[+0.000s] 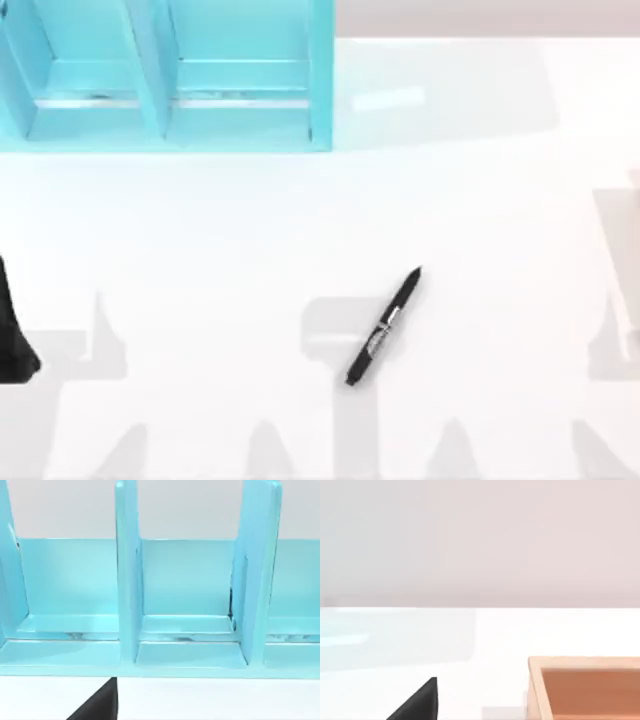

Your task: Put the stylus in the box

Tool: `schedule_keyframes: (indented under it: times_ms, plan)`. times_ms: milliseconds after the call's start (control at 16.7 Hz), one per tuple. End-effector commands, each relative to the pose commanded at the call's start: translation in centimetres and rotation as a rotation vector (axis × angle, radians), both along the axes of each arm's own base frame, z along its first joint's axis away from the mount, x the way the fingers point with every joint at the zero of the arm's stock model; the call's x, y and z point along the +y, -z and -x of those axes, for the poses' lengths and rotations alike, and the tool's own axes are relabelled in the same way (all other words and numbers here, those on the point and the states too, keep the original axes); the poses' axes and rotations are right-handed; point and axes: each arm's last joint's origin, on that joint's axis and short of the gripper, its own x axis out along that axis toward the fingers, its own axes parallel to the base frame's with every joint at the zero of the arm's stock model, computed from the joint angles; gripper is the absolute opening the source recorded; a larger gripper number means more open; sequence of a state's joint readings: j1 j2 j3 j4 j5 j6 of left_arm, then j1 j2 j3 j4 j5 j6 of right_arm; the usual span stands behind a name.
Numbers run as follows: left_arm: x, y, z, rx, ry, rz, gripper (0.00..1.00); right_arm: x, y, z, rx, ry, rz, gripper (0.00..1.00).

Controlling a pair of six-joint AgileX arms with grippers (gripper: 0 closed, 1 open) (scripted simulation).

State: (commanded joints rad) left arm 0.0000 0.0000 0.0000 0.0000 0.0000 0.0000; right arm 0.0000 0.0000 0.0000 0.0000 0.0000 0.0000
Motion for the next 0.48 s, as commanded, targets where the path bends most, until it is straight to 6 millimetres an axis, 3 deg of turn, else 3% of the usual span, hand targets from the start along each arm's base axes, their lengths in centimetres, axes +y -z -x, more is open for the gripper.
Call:
schedule_keyframes:
  times_ms: [240,480]
  plan:
    - [0.0,0.0,0.0,0.000,0.000,0.000,1.00,0.3,-0.5,0.0,0.022,-0.025,-0.026,1.00]
    - [0.0,0.0,0.0,0.000,0.000,0.000,1.00,1.5,-3.6,-0.5,0.166,-0.128,-0.158,1.00]
